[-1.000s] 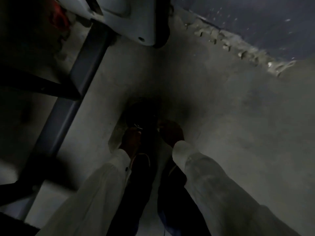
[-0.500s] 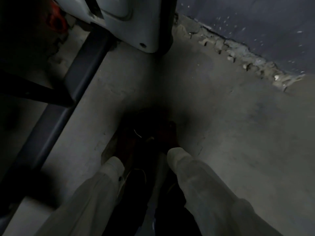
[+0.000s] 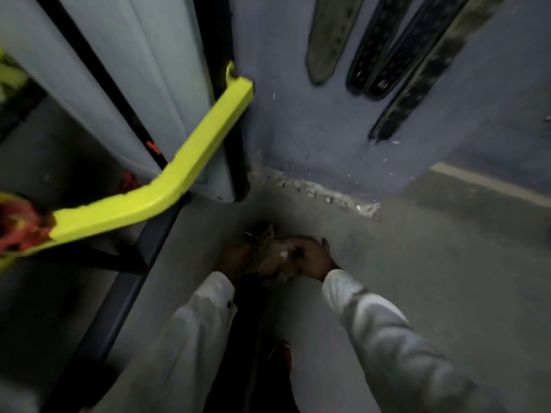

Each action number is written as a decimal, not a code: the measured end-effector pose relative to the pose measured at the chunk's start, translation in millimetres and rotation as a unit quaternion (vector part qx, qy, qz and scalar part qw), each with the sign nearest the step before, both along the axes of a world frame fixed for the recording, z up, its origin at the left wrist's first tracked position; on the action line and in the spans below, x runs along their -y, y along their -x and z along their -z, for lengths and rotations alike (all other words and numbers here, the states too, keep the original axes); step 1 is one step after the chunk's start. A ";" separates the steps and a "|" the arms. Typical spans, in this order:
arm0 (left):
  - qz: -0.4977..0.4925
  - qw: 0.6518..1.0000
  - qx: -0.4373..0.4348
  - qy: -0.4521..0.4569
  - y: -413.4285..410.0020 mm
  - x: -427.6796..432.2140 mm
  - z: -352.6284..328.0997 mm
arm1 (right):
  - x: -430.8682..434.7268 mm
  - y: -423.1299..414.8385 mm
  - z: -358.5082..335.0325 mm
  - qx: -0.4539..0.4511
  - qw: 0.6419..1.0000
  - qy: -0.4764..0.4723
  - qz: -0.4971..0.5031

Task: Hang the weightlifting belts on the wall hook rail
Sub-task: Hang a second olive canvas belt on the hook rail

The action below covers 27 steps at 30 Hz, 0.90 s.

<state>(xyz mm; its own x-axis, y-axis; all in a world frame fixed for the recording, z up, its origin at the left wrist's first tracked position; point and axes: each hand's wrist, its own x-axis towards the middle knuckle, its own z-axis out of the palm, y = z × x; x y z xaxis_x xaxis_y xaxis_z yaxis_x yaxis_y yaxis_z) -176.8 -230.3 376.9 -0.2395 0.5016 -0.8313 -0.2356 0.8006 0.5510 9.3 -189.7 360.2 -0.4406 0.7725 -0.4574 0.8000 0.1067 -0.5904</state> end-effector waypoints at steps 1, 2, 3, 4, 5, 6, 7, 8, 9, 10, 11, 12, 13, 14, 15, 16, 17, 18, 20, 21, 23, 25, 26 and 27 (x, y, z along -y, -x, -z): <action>-0.003 1.000 0.001 -0.017 -2.2 -2.3 -17.5 | -0.6 -4.4 -27.4 -0.012 1.000 0.008 0.026; -0.004 0.998 0.013 -0.054 -8.4 -2.9 -46.4 | -2.6 -12.4 -49.7 -0.048 0.997 -0.010 0.057; -0.013 0.995 0.035 -0.092 -11.6 -7.4 -66.2 | -5.3 -18.3 -73.6 -0.093 0.992 0.008 0.081; -0.003 0.991 0.050 -0.120 -14.9 -13.4 -92.7 | -12.2 -24.2 -87.6 -0.138 0.987 0.004 0.086; -0.016 0.988 0.060 -0.141 -18.0 -21.6 -115.3 | -15.0 -28.6 -109.4 -0.159 0.983 -0.002 0.091; -0.034 0.984 0.068 -0.161 -19.0 -25.1 -139.8 | -14.1 -32.1 -135.9 -0.185 0.978 -0.017 0.092; -0.051 0.978 0.090 -0.184 -21.8 -27.6 -161.7 | -13.1 -35.8 -167.2 -0.197 0.975 -0.024 0.105; -0.055 0.970 0.126 -0.199 -25.9 -28.7 -184.5 | -13.1 -39.0 -191.4 -0.224 0.968 -0.029 0.113; -0.045 0.965 0.144 -0.215 -30.3 -29.8 -210.9 | -12.8 -45.0 -216.2 -0.233 0.965 -0.038 0.112; -0.032 0.956 0.170 -0.237 -34.3 -32.8 -233.5 | -13.0 -49.8 -240.1 -0.246 0.962 -0.043 0.111; -0.034 0.949 0.181 -0.256 -37.1 -33.9 -252.0 | -11.6 -54.2 -261.0 -0.259 0.959 -0.043 0.111; -0.035 0.941 0.192 -0.276 -41.8 -35.0 -271.5 | -9.7 -59.8 -283.4 -0.274 0.954 -0.042 0.117; -0.024 0.936 0.191 -0.293 -45.0 -38.8 -283.8 | -7.3 -64.0 -302.1 -0.285 0.951 -0.042 0.116; -0.018 0.928 0.192 -0.318 -48.2 -43.2 -295.8 | -7.2 -67.2 -316.1 -0.295 0.948 -0.033 0.115; -0.015 0.924 0.184 -0.334 -51.3 -46.8 -313.4 | -7.5 -69.7 -330.5 -0.313 0.942 -0.022 0.116; -0.012 0.921 0.179 -0.345 -52.2 -53.4 -324.7 | -8.1 -70.3 -341.8 -0.324 0.938 -0.016 0.118; -0.009 0.920 0.159 -0.357 -53.5 -55.9 -341.3 | -5.7 -73.5 -355.8 -0.337 0.933 -0.013 0.124; -0.001 0.918 0.138 -0.373 -56.3 -57.4 -356.8 | -3.7 -77.4 -369.3 -0.348 0.928 -0.025 0.127; 0.050 0.905 0.121 -0.404 -57.9 -57.3 -380.6 | -2.5 -82.0 -395.3 -0.370 0.917 -0.056 0.136; 0.082 0.901 0.120 -0.408 -59.1 -54.9 -389.4 | -1.7 -83.8 -410.5 -0.379 0.911 -0.077 0.145; 0.152 0.892 0.136 -0.404 -58.1 -51.9 -396.6 | -5.3 -88.0 -435.2 -0.397 0.898 -0.111 0.154; 0.221 0.870 0.156 -0.412 -58.2 -50.6 -404.9 | -8.3 -93.4 -465.0 -0.405 0.890 -0.138 0.156; 0.243 0.854 0.169 -0.428 -59.9 -50.5 -410.8 | -9.1 -96.2 -480.9 -0.405 0.889 -0.151 0.152; 0.264 0.838 0.169 -0.446 -63.4 -51.1 -419.7 | -8.8 -99.0 -497.0 -0.408 0.885 -0.164 0.149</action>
